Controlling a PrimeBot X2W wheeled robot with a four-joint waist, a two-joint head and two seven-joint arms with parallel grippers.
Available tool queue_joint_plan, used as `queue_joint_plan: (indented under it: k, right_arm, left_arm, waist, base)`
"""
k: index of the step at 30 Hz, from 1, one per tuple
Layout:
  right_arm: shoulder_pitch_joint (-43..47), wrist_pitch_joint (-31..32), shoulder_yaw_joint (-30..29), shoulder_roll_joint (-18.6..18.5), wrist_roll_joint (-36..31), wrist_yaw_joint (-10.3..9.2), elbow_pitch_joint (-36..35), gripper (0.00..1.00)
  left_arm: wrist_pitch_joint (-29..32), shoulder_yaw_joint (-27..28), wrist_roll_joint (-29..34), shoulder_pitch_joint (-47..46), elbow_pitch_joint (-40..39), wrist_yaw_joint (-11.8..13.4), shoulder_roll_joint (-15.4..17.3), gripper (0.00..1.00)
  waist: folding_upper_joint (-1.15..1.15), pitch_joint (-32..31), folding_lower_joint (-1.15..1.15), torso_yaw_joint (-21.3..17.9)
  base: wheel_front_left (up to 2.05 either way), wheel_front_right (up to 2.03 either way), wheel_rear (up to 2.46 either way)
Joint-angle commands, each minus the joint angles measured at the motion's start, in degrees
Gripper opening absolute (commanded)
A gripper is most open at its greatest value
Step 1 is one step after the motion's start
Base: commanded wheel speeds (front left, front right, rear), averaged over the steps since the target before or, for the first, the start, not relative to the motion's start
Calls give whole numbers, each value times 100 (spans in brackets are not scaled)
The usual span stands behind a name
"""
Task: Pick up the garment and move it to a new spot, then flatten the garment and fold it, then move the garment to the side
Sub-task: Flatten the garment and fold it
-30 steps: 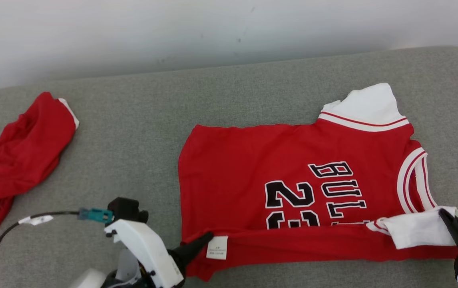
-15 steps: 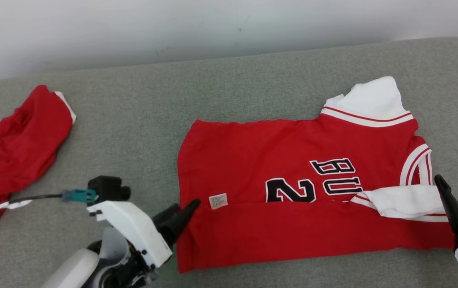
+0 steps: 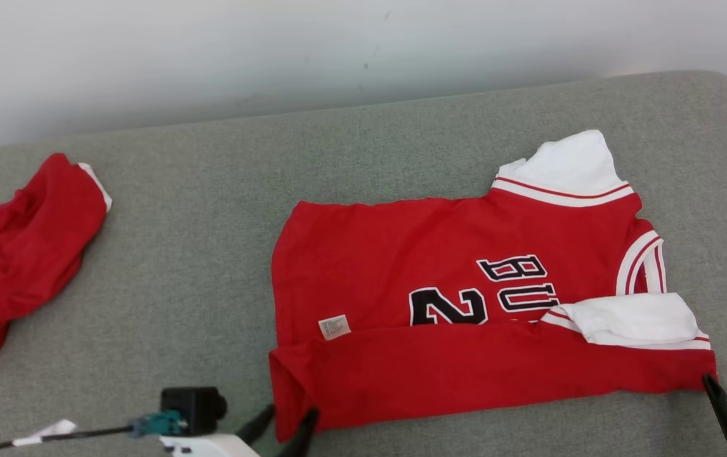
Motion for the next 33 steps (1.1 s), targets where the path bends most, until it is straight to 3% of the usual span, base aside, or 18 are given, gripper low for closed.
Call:
queue_joint_plan:
  k: [1, 11, 31, 32, 33]
  right_arm:
    - [54, 13, -3, -44, -121, -12, 53, 100]
    - [-64, 109, -42, 50, -513, -12, 586, 100]
    - [-742, 243, 571, 79, -330, -12, 1446, 100]
    - [-773, 285, 622, 77, -290, -12, 1500, 89]
    - [-809, 295, 663, 71, -245, -12, 1546, 40]
  left_arm:
    - [-24, -43, 44, 60, -4, 39, -68, 100]
    - [-100, -288, 409, -93, 381, 128, -177, 100]
    - [101, -640, 443, -372, 858, -103, -514, 100]
    - [118, -631, 408, -378, 895, -106, -522, 87]
    - [121, -614, 372, -383, 933, -131, -520, 44]
  waist:
    - [0, 28, 0, 0]
    - [0, 186, 0, 83]
    - [0, 319, 0, 165]
    - [0, 323, 0, 165]
    - [0, 326, 0, 167]
  base:
    - [0, 0, 0]
    - [0, 0, 0]
    - [0, 0, 0]
    - [0, 0, 0]
    - [0, 0, 0]
